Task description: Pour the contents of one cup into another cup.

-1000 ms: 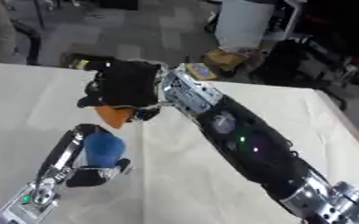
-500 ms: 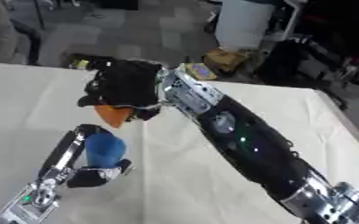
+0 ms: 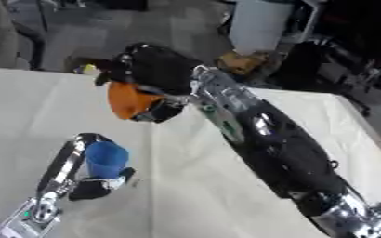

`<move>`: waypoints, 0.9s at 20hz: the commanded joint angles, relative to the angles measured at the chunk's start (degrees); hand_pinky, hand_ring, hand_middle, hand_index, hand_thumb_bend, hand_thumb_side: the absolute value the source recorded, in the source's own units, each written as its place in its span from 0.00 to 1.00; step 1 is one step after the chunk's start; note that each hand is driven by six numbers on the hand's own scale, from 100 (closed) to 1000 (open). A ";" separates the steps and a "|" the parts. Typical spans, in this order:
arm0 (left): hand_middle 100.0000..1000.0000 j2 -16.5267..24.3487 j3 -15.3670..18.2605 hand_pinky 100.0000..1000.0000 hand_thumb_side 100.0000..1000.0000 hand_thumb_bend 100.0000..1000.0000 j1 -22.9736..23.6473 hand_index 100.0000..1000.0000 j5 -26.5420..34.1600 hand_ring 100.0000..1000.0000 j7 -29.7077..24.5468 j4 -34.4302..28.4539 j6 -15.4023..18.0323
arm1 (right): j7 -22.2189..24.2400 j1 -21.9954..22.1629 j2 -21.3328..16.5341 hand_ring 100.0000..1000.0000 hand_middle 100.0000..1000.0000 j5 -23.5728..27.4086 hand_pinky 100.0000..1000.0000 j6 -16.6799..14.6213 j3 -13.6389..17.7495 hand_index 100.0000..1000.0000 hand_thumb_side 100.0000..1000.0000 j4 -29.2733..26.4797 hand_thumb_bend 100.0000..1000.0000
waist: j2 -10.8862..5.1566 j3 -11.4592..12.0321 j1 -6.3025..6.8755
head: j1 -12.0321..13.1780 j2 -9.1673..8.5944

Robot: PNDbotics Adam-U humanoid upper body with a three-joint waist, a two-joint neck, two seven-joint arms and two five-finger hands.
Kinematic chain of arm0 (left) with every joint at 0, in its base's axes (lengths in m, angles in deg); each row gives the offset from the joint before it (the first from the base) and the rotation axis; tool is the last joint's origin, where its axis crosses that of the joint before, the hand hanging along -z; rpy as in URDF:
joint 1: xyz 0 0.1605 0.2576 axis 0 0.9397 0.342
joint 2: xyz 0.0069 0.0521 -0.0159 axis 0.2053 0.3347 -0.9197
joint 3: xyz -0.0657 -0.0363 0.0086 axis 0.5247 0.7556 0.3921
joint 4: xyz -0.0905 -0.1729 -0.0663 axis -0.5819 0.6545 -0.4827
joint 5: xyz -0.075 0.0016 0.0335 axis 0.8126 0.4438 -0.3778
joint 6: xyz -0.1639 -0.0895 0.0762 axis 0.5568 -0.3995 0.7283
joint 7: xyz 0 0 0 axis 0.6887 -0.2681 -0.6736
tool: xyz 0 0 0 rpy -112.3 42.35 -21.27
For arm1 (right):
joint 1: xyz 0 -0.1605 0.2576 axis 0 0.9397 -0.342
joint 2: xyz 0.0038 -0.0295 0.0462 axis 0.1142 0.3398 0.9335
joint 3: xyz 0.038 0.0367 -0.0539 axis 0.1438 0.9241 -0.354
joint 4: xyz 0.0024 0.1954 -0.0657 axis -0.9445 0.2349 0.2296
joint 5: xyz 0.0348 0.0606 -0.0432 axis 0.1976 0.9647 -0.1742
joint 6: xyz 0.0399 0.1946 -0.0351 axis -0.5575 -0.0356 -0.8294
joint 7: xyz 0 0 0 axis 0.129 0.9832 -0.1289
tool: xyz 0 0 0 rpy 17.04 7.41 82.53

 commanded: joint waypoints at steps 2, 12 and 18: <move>0.17 1.48 2.26 0.34 0.00 0.42 0.46 0.47 -0.39 0.29 3.44 -1.66 -0.06 | -0.35 2.95 -4.03 0.18 0.18 11.78 0.47 7.28 5.91 0.74 0.00 -3.40 0.32 | -0.50 -0.25 0.87 | 0.59 -0.72; 0.26 2.43 8.55 0.43 0.19 0.86 4.87 0.54 2.70 0.37 16.02 -4.46 1.02 | -11.07 14.43 -3.03 0.15 0.14 32.18 0.36 18.55 14.88 0.69 0.00 1.00 0.06 | 0.53 -0.63 2.33 | 0.75 -1.53; 0.46 2.19 9.74 0.54 0.45 1.00 7.03 0.64 1.82 0.54 19.27 -5.27 1.06 | -11.49 18.24 0.85 0.14 0.13 36.31 0.35 19.39 14.45 0.68 0.00 3.92 0.02 | 0.87 -0.61 3.22 | 0.37 -1.86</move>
